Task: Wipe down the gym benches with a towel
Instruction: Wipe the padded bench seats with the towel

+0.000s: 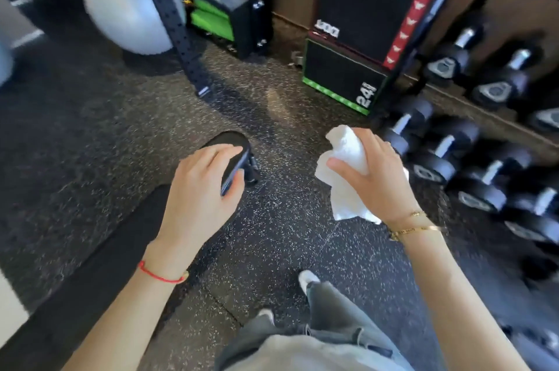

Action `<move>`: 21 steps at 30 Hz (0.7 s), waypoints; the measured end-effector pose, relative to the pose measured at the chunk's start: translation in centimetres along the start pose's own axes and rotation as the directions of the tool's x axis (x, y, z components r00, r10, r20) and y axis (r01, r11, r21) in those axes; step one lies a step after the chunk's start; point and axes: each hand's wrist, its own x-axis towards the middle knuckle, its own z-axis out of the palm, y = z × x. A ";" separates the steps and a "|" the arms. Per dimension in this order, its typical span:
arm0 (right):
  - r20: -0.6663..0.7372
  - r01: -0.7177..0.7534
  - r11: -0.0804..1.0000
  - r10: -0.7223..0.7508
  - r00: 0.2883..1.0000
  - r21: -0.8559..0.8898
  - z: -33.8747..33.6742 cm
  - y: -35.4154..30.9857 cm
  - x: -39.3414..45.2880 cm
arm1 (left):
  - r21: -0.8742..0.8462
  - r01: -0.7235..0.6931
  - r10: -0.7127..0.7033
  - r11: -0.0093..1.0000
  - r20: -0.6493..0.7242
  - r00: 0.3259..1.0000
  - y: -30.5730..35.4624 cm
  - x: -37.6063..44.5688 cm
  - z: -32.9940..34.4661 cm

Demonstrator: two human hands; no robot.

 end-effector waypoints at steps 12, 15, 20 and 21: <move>-0.368 -0.490 0.868 0.483 0.794 0.083 -1.1 0.1 -23.5 | -0.211 -0.524 0.561 0.825 0.195 0.804 9.1 -2.7 1.6; -0.464 -0.587 0.800 0.568 0.679 0.120 -2.3 0.5 -28.5 | -0.276 -0.602 0.657 0.750 0.205 0.725 13.4 -3.9 2.6; -0.588 -0.702 0.683 0.658 0.470 0.203 -4.1 2.3 -36.2 | -0.372 -0.691 0.782 0.619 0.212 0.586 21.3 -6.1 5.2; -0.606 -0.717 0.661 0.670 0.430 0.222 -4.6 2.9 -37.6 | -0.393 -0.705 0.804 0.590 0.206 0.558 23.0 -6.5 5.8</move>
